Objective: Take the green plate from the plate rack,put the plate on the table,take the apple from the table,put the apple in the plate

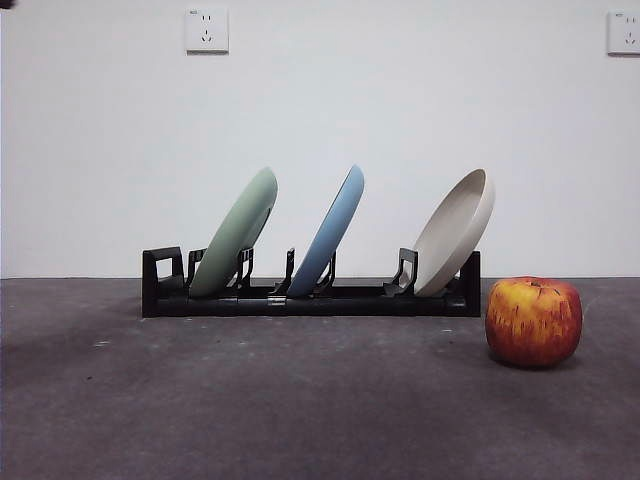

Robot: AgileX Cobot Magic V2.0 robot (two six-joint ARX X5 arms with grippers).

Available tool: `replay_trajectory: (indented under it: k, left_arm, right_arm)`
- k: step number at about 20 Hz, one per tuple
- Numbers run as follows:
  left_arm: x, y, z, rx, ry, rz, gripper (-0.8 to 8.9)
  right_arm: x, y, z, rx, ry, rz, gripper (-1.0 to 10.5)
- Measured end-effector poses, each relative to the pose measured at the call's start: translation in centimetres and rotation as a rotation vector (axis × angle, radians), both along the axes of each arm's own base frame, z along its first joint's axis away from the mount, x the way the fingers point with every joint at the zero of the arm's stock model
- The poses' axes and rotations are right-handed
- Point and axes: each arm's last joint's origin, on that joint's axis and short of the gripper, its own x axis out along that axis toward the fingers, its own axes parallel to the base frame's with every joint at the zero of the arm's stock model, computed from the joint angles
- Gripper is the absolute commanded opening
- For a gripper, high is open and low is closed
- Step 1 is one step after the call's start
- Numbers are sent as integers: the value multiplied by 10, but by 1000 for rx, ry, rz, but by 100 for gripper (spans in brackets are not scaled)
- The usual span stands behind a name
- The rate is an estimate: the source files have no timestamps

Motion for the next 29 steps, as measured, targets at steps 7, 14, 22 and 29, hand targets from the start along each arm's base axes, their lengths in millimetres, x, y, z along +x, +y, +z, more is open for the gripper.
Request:
replay_trajectory:
  k: [7,14,22,29]
  left_arm:
    - [105,-36,12,73,-21,32,628]
    - [198,-81,-11,161,-25,76,628]
    - [259,-120,-64,253,9,110,628]
    - [268,-123,-94,286,86,100,193]
  right_arm:
    - [1,0,0,2,5,-2,721]
    - [5,0,-2,2,31,-5,721]
    - [7,0,-2,2,36,-5,720]
    - [7,0,-2,2,36,-5,720]
